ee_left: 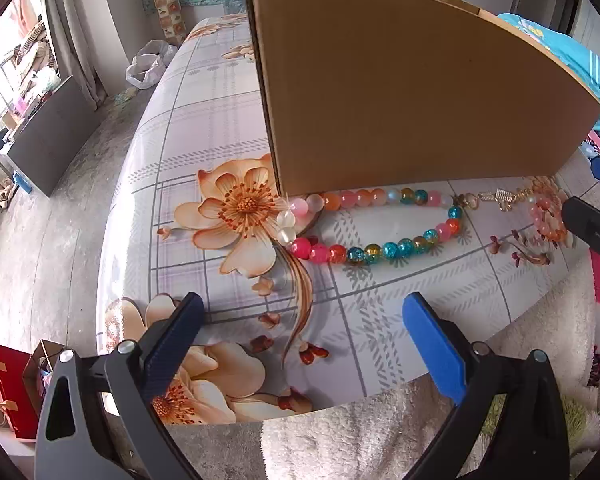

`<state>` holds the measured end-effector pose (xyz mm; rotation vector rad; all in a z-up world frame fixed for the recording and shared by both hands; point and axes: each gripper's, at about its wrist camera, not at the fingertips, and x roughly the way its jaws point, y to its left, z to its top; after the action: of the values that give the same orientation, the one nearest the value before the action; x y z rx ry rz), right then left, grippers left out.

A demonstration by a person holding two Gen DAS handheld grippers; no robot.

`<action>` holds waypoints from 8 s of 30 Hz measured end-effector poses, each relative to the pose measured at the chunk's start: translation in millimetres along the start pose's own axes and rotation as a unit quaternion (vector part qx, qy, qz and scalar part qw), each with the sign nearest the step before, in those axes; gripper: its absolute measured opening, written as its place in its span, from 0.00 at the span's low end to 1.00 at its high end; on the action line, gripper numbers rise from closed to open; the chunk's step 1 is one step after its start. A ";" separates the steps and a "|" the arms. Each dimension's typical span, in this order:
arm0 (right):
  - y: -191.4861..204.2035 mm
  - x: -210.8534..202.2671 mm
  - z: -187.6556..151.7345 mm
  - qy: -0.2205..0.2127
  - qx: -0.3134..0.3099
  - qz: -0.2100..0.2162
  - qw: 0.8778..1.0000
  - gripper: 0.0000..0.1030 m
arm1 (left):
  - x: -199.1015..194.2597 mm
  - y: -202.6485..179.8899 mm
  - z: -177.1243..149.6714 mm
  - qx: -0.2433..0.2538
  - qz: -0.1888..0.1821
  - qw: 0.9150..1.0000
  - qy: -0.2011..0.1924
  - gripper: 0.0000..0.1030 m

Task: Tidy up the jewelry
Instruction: 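Move the right gripper back toward the multicolour bead bracelet, then grasp the multicolour bead bracelet with the right gripper, then lift the bead bracelet with the right gripper over the box, then open the right gripper to drop the bracelet into the box, then move the right gripper back toward the pink-orange bead bracelet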

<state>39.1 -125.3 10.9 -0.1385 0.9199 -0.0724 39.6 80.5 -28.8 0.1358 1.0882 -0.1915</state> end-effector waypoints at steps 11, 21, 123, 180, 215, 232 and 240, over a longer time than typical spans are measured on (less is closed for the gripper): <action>3.3 7.6 0.5 -0.012 0.004 0.032 0.999 0.92 | 2.3 -1.6 0.7 0.009 0.000 1.000 -0.003 0.96; -17.4 6.0 -12.4 0.002 0.043 0.048 0.998 0.92 | -19.2 10.2 6.8 -0.023 -0.012 0.998 -0.055 0.90; 38.6 7.2 12.6 -0.002 0.017 0.197 0.980 0.07 | -70.1 -2.1 4.2 0.003 -0.054 0.987 -0.154 0.09; 0.4 158.6 153.2 0.243 0.063 0.295 0.922 0.12 | -13.0 -20.2 163.0 0.075 -0.040 0.992 -0.097 0.11; -123.6 55.2 21.5 0.082 0.195 0.279 0.937 0.24 | -31.6 27.8 98.8 -0.157 -0.171 0.960 -0.159 0.50; -127.4 5.2 -34.4 0.056 0.185 0.195 0.962 0.24 | -65.9 30.9 51.5 -0.077 -0.149 0.963 -0.213 0.53; -89.6 5.8 -57.7 0.088 0.133 0.168 0.973 0.24 | -50.7 -20.2 -3.2 -0.025 -0.157 0.976 -0.148 0.56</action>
<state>-3.6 -219.7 -14.7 0.2773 1.0903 0.1071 9.5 65.9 14.4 -0.1093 0.8113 -0.4542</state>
